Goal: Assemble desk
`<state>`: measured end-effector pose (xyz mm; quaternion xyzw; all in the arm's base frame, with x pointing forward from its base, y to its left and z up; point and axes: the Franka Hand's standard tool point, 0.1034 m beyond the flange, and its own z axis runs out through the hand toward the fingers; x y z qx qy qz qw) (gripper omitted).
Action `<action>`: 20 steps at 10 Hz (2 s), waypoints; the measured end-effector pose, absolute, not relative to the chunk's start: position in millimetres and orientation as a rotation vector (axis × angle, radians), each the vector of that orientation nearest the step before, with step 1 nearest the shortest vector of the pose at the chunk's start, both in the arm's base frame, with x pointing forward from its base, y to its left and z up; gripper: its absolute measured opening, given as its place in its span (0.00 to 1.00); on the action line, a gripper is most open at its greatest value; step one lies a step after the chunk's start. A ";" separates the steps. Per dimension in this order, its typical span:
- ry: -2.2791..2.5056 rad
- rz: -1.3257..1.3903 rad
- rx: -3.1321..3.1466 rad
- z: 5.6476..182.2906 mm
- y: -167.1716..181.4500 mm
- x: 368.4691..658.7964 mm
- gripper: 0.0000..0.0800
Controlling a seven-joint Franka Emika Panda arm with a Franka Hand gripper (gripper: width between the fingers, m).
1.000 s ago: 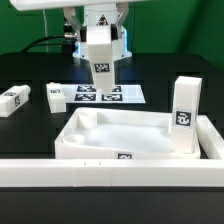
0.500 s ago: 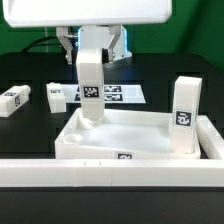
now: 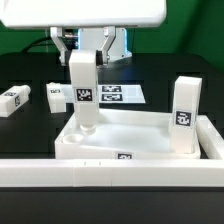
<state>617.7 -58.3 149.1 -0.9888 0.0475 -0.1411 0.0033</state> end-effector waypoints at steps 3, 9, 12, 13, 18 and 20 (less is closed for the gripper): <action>0.154 -0.462 -3.099 160.1 -69.0 620.1 0.36; 0.154 -0.528 -3.107 159.0 -74.5 620.6 0.36; 0.147 -0.526 -3.109 157.3 -72.7 620.5 0.36; 0.147 -0.525 -3.109 157.0 -72.7 620.4 0.36; 0.098 -0.522 -3.122 153.3 -76.4 619.0 0.36; 0.102 -0.548 -3.124 152.4 -77.8 619.0 0.36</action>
Offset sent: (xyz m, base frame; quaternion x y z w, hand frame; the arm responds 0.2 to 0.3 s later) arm 0.0000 0.0000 0.0000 0.0000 0.0000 0.0000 1.0000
